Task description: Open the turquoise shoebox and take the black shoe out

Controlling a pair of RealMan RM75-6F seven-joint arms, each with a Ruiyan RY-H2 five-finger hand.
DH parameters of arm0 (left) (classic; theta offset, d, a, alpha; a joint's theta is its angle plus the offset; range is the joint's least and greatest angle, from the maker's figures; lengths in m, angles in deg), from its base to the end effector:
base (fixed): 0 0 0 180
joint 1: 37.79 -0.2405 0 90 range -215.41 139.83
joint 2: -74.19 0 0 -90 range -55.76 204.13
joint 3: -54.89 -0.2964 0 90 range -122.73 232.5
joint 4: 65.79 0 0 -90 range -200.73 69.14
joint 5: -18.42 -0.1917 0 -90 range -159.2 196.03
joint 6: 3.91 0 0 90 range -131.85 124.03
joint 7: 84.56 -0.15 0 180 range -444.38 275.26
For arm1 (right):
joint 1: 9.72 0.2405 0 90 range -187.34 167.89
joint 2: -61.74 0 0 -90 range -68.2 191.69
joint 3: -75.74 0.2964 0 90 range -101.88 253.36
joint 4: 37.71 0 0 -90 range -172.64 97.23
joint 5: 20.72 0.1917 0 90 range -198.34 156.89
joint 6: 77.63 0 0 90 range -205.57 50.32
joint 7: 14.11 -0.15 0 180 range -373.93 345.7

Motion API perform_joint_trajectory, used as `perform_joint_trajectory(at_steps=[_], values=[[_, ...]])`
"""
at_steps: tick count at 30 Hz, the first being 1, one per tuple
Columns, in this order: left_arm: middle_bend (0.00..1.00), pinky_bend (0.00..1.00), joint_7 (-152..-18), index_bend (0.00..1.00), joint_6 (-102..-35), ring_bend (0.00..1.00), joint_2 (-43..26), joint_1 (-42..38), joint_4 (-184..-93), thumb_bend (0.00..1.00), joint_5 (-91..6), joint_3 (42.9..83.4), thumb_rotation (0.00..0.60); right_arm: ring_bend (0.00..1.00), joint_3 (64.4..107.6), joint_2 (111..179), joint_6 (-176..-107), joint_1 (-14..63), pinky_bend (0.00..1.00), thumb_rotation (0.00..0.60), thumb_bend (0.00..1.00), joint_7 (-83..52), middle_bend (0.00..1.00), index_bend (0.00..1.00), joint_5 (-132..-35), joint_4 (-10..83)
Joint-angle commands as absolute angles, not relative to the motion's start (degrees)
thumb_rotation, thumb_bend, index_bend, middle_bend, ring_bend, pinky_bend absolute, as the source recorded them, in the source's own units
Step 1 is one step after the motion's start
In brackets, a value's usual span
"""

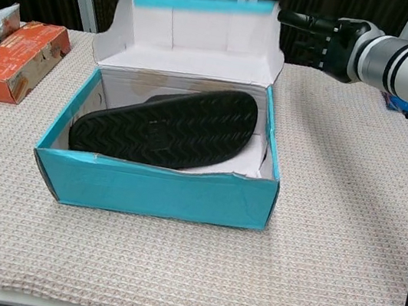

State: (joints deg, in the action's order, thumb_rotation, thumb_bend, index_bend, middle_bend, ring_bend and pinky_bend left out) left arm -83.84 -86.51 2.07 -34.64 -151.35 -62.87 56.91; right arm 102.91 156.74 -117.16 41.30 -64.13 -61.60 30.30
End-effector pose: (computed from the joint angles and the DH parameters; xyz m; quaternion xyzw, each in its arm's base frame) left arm -0.3724 0.1750 0.1499 -0.5651 -0.4418 -0.3584 0.5975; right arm -0.1540 -0.4660 -0.0014 0.2191 -0.7914 0.5550 0.1328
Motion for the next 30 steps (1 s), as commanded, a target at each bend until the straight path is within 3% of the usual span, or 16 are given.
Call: perform_joint_trajectory(at_steps=[1, 3, 6, 10, 15, 20, 30], values=[[0.13, 0.14, -83.81, 0.23, -86.52, 0.04, 2.09, -34.52, -151.3, 0.0, -63.07, 56.97, 0.6, 0.0, 98.86, 158.74, -133.73, 39.84, 0.0, 0.6, 0.04, -49.64, 0.0, 0.0, -64.77, 30.17], [0.13, 0.14, -83.84, 0.23, -86.64, 0.04, 2.11, -34.47, -151.35, 0.0, -63.2, 57.06, 0.6, 0.0, 95.51, 157.78, -138.57, 38.36, 0.0, 0.6, 0.04, -46.84, 0.0, 0.0, -72.74, 31.0], [0.13, 0.14, -83.92, 0.23, -86.51, 0.04, 2.2, -34.36, -151.36, 0.0, -63.11, 57.16, 0.6, 0.0, 90.59, 153.09, -139.21, 36.81, 0.0, 0.6, 0.03, -45.93, 0.0, 0.0, -83.35, 35.37], [0.13, 0.14, -84.07, 0.23, -86.68, 0.04, 2.25, -34.29, -151.51, 0.0, -63.22, 57.29, 0.6, 0.0, 87.08, 147.34, -136.3, 38.21, 0.0, 0.6, 0.01, -42.44, 0.02, 0.0, -92.92, 40.01], [0.13, 0.14, -84.0, 0.23, -87.06, 0.04, 2.19, -34.6, -151.72, 0.0, -63.35, 57.1, 0.6, 0.0, 84.37, 145.25, -130.71, 43.16, 0.0, 0.6, 0.0, -32.0, 0.11, 0.01, -100.82, 41.11], [0.13, 0.14, -83.96, 0.23, -87.29, 0.04, 2.02, -34.85, -151.86, 0.0, -63.5, 56.88, 0.6, 0.0, 84.33, 148.39, -124.21, 48.15, 0.0, 0.6, 0.0, -22.46, 0.14, 0.1, -101.56, 40.53], [0.13, 0.14, -83.1, 0.23, -88.12, 0.04, 1.58, -35.44, -151.12, 0.0, -63.58, 56.86, 0.6, 0.0, 87.01, 159.31, -117.57, 55.86, 0.0, 0.6, 0.0, -3.81, 0.15, 0.14, -96.03, 33.86]])
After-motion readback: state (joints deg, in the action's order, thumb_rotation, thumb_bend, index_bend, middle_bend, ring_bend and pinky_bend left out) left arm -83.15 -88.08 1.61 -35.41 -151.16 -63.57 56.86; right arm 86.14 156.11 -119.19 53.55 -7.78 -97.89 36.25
